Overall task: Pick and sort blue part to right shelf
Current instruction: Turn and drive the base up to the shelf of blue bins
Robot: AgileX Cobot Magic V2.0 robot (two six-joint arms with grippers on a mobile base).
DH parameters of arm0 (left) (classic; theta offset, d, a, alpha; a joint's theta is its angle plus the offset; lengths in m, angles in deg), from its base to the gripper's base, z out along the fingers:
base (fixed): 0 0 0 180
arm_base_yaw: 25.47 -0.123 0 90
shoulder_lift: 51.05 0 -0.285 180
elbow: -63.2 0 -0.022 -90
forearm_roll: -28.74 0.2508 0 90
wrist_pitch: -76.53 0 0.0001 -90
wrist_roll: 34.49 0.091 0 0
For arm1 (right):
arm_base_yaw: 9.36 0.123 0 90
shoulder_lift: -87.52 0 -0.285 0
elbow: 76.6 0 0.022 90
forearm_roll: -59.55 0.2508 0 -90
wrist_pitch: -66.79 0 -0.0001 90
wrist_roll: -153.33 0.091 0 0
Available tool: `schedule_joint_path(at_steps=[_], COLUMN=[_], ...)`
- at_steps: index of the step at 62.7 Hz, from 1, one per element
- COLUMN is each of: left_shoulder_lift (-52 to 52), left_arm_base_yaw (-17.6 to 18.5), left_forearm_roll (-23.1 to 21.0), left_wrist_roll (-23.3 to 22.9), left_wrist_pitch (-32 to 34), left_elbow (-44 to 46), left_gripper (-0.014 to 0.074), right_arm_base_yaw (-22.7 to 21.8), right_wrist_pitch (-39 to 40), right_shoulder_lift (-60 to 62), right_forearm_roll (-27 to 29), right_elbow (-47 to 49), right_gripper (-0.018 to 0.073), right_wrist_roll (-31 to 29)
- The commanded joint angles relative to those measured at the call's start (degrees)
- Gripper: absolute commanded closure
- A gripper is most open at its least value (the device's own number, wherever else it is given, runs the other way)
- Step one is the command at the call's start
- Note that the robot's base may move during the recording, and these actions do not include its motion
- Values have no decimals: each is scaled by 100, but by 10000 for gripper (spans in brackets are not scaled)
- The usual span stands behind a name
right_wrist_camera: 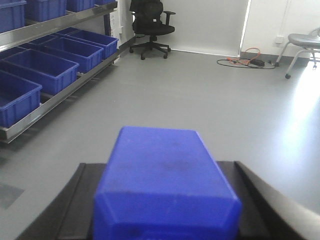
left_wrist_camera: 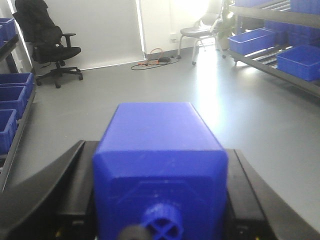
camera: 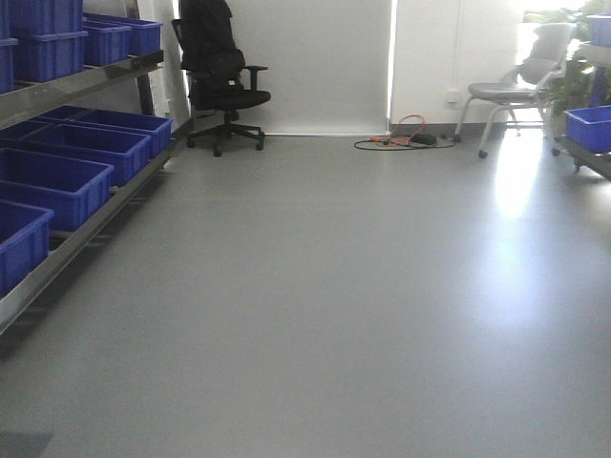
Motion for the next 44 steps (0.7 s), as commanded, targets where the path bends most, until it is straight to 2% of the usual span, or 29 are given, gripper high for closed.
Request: schedule_joint_path(at_steps=[1, 44], left_shoulder_lift=[-64, -64], left_arm_base_yaw=[-3, -3], left_forearm_roll=[26, 36], left_wrist_roll=[-47, -47], left_wrist_pitch=[523, 523], left_elbow=[155, 155], left_gripper=[275, 275], right_arm_base_yaw=[-22, -22], right_wrist_pitch=[531, 531], right_shoulder_lift=[-111, -111], right_forearm_roll=[-75, -75], right_elbow=[162, 162], right_gripper=[365, 365], right_wrist_roll=[-36, -36])
